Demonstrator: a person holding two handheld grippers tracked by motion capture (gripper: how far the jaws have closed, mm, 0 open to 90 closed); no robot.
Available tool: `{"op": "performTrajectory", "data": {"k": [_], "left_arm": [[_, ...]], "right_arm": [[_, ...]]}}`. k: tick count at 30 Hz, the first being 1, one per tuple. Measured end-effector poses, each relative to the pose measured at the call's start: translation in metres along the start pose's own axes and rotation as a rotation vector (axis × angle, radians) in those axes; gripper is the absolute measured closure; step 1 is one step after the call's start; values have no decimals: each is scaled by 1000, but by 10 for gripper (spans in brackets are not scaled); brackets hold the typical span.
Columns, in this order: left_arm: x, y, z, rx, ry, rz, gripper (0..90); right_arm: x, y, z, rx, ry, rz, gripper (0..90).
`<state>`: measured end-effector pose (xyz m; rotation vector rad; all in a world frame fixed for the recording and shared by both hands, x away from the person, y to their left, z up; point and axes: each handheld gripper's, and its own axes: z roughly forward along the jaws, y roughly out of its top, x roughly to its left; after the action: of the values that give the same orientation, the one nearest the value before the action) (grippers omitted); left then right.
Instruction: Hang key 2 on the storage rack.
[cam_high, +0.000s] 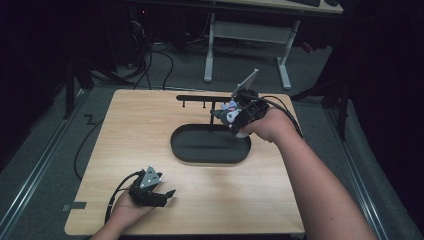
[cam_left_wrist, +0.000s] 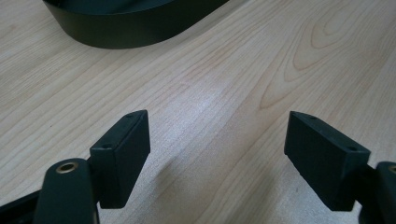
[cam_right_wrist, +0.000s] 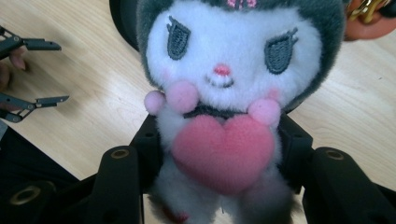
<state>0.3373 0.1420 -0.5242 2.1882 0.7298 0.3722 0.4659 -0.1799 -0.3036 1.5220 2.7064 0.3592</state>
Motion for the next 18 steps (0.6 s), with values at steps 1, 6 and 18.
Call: {"op": "performTrajectory", "data": {"k": [1, 6, 18], "left_arm": [[0, 0, 0, 0, -1, 1, 230], [0, 0, 0, -1, -1, 2, 230], [0, 0, -1, 1, 0, 2, 230]], "right_arm": [[-1, 1, -1, -6, 3, 7, 489], [-3, 6, -5, -20, -3, 23, 489], [-6, 21, -6, -54, -30, 45, 489]]}}
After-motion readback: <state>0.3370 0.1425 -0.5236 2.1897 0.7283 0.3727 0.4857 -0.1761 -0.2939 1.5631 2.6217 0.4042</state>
